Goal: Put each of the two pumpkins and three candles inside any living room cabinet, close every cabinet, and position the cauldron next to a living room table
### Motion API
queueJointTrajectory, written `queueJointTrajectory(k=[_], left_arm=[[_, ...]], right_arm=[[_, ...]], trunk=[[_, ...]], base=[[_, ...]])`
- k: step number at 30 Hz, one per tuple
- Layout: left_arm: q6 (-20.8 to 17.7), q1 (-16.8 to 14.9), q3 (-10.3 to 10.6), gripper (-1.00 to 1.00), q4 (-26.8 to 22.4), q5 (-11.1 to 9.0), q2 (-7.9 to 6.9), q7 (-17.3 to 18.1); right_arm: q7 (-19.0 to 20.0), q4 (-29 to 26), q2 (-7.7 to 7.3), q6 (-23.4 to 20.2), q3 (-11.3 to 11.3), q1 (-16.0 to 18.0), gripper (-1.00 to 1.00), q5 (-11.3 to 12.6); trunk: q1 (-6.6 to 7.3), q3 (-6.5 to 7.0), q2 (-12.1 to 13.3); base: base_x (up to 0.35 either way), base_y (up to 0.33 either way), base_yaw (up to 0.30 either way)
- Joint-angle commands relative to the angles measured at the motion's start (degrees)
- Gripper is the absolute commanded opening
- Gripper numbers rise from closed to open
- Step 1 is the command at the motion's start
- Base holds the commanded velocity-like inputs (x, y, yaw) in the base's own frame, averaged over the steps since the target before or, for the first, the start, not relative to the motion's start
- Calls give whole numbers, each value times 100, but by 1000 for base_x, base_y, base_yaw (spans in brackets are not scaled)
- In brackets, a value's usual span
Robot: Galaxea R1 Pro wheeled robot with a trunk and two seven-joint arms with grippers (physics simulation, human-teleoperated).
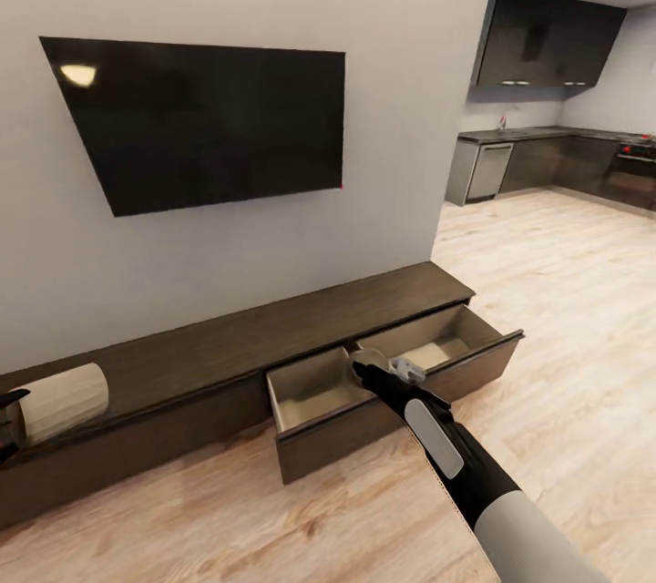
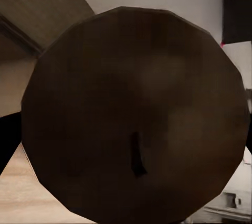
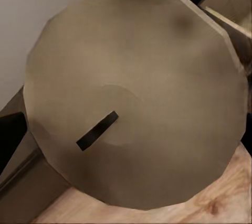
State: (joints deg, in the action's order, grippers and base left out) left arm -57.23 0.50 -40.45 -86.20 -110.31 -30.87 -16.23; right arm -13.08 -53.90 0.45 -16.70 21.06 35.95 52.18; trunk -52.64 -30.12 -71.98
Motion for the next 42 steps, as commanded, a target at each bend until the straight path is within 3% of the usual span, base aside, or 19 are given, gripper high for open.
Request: queueJointTrajectory(k=[1, 15, 33, 42], left_arm=[[1, 2, -4, -100, -10, -114, 0, -56], [9, 2, 95, -100, -11, -112, -6, -72], [10, 2, 170, -100, -8, -109, -10, -73], [10, 2, 195, -100, -2, 20, -8, -57]], right_arm=[[-45, 4, -1, -3, 9, 5, -100, 47], [-54, 22, -5, 105, 13, 9, -100, 47], [-56, 20, -1, 114, 13, 7, -100, 47], [-63, 21, -1, 173, 13, 9, -100, 47]], trunk=[[-3, -2, -3], [-3, 31, -3], [-3, 32, -3], [-3, 32, -3]], base=[[250, -236, -275], [235, -243, -250], [209, -259, -9], [208, -260, 0]])
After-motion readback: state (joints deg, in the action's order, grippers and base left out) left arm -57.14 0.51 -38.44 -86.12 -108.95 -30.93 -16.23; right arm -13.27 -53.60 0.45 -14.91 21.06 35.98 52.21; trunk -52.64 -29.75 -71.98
